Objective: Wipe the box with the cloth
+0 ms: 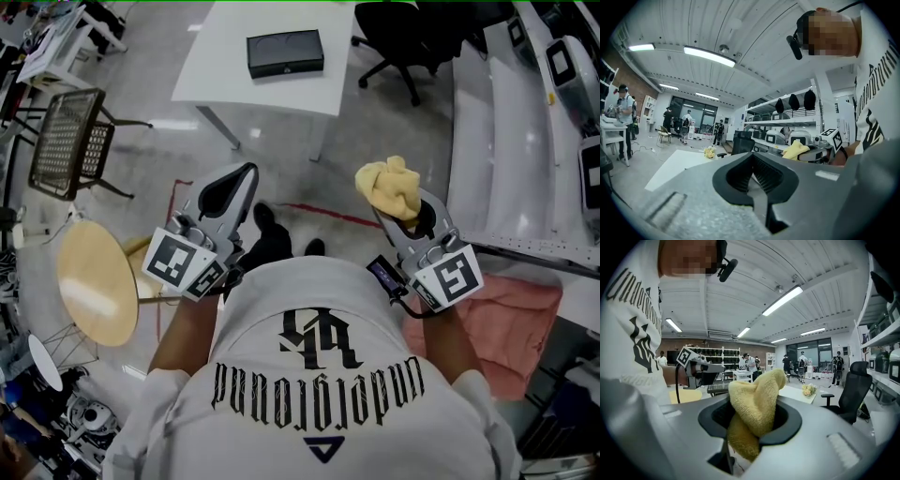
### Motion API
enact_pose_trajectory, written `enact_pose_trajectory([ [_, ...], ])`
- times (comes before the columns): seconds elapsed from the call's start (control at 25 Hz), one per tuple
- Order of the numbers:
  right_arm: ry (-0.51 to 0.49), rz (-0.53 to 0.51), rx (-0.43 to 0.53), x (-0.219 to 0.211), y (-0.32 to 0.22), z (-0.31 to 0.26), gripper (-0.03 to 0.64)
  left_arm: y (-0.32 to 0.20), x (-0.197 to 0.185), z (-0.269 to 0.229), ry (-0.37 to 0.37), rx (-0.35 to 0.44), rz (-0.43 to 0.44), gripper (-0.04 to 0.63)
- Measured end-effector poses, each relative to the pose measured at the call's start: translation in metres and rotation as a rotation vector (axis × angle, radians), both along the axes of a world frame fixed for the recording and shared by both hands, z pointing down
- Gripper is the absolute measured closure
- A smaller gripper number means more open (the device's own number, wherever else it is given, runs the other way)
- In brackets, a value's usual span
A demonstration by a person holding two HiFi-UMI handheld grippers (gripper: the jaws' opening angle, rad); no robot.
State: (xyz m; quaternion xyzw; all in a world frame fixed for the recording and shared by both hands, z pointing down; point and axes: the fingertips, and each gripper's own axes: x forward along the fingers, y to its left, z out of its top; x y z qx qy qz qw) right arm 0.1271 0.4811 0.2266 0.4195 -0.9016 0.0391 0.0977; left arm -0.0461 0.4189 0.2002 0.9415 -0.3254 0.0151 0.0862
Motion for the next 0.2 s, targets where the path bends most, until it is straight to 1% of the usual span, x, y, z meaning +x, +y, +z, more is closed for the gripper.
enact_pose_trajectory([
  [0.2, -0.006, 0.002, -0.005, -0.0047, 0.0043, 0.0019, 0.486, 0.0054, -0.002, 0.0021, 0.001, -0.008, 0.004, 0.588],
])
